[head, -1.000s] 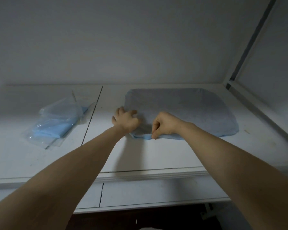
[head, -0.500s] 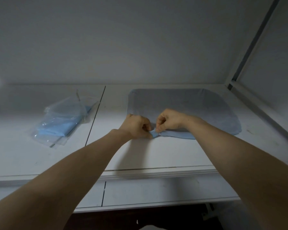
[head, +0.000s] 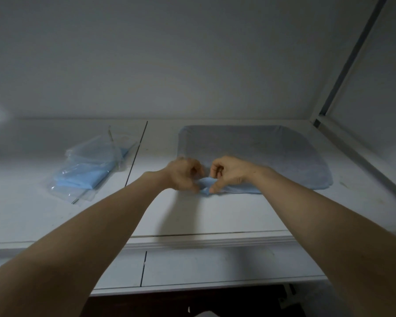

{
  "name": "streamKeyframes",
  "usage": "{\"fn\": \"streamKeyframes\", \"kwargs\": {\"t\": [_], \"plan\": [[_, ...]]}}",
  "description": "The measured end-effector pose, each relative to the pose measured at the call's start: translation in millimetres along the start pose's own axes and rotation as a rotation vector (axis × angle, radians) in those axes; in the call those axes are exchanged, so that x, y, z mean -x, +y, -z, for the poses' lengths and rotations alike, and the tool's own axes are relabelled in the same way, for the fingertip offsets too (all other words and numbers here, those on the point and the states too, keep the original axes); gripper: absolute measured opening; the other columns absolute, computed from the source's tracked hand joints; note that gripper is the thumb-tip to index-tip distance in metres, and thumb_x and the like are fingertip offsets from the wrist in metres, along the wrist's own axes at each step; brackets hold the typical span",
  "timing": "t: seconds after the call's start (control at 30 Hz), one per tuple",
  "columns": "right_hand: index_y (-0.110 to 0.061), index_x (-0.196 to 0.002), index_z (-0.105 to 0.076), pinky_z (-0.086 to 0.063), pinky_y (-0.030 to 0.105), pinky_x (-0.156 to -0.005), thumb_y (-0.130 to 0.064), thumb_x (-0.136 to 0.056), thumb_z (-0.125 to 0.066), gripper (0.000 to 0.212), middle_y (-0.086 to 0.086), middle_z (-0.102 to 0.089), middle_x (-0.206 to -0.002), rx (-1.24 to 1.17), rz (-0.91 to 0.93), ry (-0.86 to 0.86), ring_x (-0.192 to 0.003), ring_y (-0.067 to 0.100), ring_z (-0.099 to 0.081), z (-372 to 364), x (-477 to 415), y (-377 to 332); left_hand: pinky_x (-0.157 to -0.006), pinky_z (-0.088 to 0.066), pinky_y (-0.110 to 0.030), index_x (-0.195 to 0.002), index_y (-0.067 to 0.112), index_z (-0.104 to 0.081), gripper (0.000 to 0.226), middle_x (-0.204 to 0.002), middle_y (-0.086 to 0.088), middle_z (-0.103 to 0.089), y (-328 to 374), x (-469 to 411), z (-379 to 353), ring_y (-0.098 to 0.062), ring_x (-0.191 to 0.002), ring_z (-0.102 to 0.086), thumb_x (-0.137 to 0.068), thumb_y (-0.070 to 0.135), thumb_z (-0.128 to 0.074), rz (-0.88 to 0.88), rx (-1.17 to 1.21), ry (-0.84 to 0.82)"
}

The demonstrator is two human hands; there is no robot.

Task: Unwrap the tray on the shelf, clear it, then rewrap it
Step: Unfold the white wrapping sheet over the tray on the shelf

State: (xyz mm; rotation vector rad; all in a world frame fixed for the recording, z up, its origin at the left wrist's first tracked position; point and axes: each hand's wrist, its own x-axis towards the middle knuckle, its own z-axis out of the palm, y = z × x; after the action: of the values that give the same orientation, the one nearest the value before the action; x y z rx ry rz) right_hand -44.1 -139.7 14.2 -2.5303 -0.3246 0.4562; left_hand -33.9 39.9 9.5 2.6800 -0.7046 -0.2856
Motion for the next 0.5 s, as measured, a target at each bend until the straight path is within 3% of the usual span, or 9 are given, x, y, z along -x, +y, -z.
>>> {"fn": "streamKeyframes", "kwargs": {"t": [0.1, 0.2, 0.3, 0.4, 0.43, 0.5], "plan": [[-0.012, -0.072, -0.068, -0.042, 0.022, -0.062, -0.019, -0.073, -0.081, 0.014, -0.006, -0.058, -0.061, -0.038, 0.052, 0.034, -0.056, 0.000, -0.050, 2.6, -3.3, -1.4, -0.090, -0.041, -0.031, -0.111, 0.019, -0.058, 0.061, -0.103, 0.004, -0.050, -8.9, 3.6, -1.0, -0.017, -0.098, -0.045, -0.060, 0.044, -0.083, 0.030, -0.189, 0.039], [-0.003, -0.076, -0.071, -0.041, 0.018, -0.064, -0.017, -0.080, -0.075, 0.015, -0.003, -0.060, -0.063, -0.094, 0.034, 0.059, -0.056, -0.004, -0.050, 10.3, -3.8, -2.5, -0.076, -0.043, -0.026, -0.099, 0.010, -0.068, 0.042, -0.098, -0.007, -0.067, -15.6, 3.4, 2.2, -0.022, -0.087, -0.057, -0.066, 0.032, -0.084, -0.001, -0.060, 0.096], [-0.010, -0.065, -0.065, -0.038, 0.017, -0.058, -0.018, -0.084, -0.071, 0.022, -0.009, -0.055, -0.056, -0.105, 0.013, 0.090, -0.053, -0.004, -0.047, 16.8, -4.0, -3.9, -0.071, -0.044, -0.026, -0.090, 0.007, -0.075, 0.024, -0.080, -0.003, -0.067, -17.5, 2.1, 12.3, -0.008, -0.070, -0.056, -0.070, 0.018, -0.082, 0.000, 0.107, 0.076], [-0.010, -0.079, -0.065, -0.036, 0.023, -0.062, -0.021, -0.087, -0.067, 0.013, -0.001, -0.055, -0.068, -0.105, 0.002, 0.153, -0.063, 0.005, -0.046, 22.2, -2.4, -7.5, -0.063, -0.042, -0.013, -0.091, 0.000, -0.075, 0.023, -0.070, -0.001, -0.062, -18.6, -1.7, 26.9, 0.012, -0.051, -0.054, -0.071, 0.009, -0.081, -0.024, 0.223, 0.133], [-0.011, -0.083, -0.065, -0.038, 0.023, -0.064, -0.020, -0.086, -0.068, 0.010, -0.001, -0.057, -0.073, -0.133, 0.005, 0.171, -0.067, 0.007, -0.049, 22.9, -1.2, -8.2, -0.056, -0.039, -0.004, -0.092, 0.000, -0.074, 0.023, -0.066, 0.000, -0.060, -18.0, -2.9, 31.7, 0.015, -0.048, -0.052, -0.071, 0.006, -0.080, -0.030, 0.233, 0.149], [-0.016, -0.084, -0.062, -0.040, 0.020, -0.066, -0.016, -0.079, -0.075, 0.014, -0.004, -0.057, -0.076, -0.229, 0.020, 0.195, -0.071, 0.008, -0.050, 20.9, 2.0, -9.1, -0.047, -0.037, -0.001, -0.099, 0.001, -0.072, 0.027, -0.064, 0.007, -0.055, -16.3, -4.9, 37.5, 0.014, -0.045, -0.052, -0.073, 0.004, -0.079, -0.012, 0.236, 0.148]]}}
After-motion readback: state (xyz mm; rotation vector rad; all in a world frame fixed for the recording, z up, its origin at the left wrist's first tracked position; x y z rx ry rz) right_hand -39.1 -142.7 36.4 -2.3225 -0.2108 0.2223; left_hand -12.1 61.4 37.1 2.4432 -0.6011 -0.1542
